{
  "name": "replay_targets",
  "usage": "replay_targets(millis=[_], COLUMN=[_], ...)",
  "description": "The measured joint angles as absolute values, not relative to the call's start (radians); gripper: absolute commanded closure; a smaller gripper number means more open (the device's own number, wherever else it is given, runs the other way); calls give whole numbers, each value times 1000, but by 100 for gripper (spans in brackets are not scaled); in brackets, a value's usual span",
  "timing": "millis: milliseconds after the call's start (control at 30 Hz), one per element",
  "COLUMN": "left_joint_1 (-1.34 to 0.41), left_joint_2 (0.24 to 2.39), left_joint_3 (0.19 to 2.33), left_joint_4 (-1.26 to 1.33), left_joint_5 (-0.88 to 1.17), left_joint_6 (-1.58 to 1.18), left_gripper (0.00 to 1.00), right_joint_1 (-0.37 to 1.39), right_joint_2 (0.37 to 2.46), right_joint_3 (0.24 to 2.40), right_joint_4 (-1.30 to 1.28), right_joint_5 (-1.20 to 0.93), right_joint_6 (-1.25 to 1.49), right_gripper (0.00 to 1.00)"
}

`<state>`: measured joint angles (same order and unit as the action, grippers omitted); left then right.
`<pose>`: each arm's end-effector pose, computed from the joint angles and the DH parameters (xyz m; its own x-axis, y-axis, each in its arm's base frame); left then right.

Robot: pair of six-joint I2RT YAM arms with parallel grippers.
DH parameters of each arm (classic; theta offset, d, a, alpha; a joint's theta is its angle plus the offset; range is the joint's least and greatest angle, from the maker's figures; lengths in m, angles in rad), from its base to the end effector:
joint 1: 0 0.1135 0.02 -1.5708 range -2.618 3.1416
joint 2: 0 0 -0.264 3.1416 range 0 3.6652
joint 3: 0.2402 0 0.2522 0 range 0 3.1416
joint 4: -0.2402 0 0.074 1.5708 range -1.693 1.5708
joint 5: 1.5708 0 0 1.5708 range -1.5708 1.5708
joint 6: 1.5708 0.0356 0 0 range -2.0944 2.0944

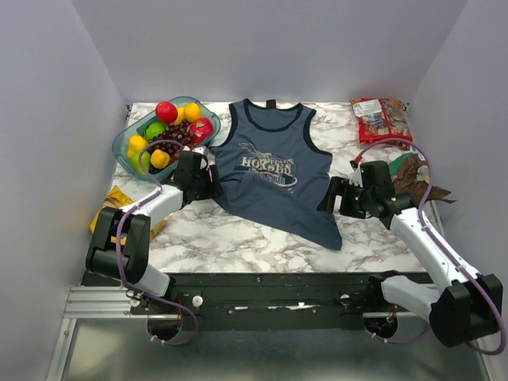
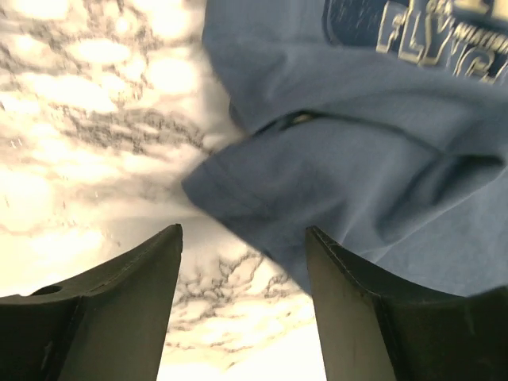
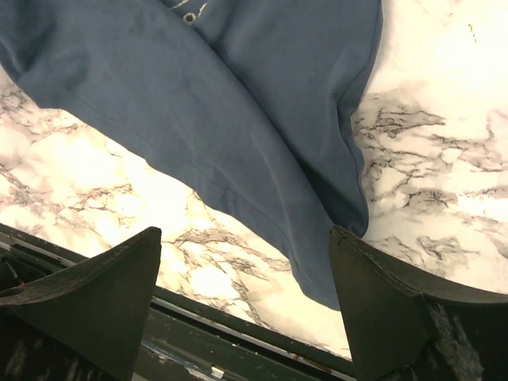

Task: Pin the brooch onto the clothing

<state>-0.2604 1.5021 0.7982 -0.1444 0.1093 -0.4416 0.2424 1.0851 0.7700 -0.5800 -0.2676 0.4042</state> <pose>0.2887 -0.0809 0.1820 -0.7945 -0.2280 -0.5629 -0.0154 0.9341 -0.3566 0.2074 0.0610 0.2436 -0.8506 0.1804 -0.4939 -0.0625 0.8979 0.4357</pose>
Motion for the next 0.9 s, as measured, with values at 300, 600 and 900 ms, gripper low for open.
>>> replay_targets(millis=[300,600,900], left_joint_1=[-261,-261,-259], left_joint_2=[1574,1591,1572], left_joint_3=[805,756,701], left_joint_4=[-67,4,81], left_joint_5=[78,68,74], left_joint_6=[-442,-456,-461], left_gripper=[46,71,100], right_joint_1=[243,243,243], right_joint_2=[980,964,994], right_joint_3=[691,690,618], right_joint_4=[-600,-609,-607], right_joint_5=[-247,-225,-167], right_joint_6=[427,434,456], right_gripper=[8,7,7])
